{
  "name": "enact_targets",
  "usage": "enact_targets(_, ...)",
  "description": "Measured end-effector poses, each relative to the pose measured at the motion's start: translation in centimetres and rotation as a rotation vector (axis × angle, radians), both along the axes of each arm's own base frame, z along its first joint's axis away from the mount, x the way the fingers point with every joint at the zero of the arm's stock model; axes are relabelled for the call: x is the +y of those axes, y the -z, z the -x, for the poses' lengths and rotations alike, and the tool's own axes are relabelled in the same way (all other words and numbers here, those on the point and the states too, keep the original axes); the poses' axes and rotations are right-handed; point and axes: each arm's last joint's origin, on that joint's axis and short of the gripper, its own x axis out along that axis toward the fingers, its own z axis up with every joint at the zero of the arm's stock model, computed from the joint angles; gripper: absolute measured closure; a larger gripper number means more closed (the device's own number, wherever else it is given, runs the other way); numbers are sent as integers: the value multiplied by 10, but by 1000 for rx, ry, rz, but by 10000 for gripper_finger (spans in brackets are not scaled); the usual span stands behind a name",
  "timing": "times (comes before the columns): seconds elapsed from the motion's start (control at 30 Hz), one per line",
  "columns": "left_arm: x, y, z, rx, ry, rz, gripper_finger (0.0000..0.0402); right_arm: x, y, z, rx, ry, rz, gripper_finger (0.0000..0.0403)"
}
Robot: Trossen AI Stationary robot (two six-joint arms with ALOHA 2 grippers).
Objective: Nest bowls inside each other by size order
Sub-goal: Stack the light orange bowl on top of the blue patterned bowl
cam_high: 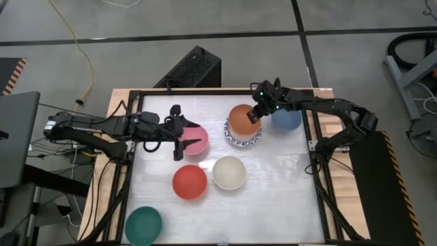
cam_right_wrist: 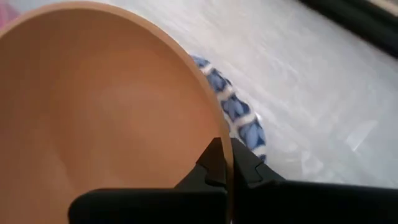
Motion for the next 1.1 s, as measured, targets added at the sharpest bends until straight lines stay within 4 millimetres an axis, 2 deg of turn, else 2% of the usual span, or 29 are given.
enact_targets(0.13, 2, 3, 1, 30, -16, 19, 175, 3, -2, -5, 39, -23, -19, 396)
enact_targets(0.47, 3, 9, 3, 92, -21, 24, 175, -6, 38, -19, 162, -39, -120, 396)
enact_targets(0.57, 3, 9, 3, 97, -21, 24, 175, -9, 43, -23, 161, -43, -126, 392)
enact_targets(0.9, 4, 17, 7, 176, -68, 21, 175, -11, 45, -24, 162, -65, -103, 335)
enact_targets(1.1, 6, 22, 10, 233, -123, 15, 175, -7, 44, -27, 163, -99, -94, 283)
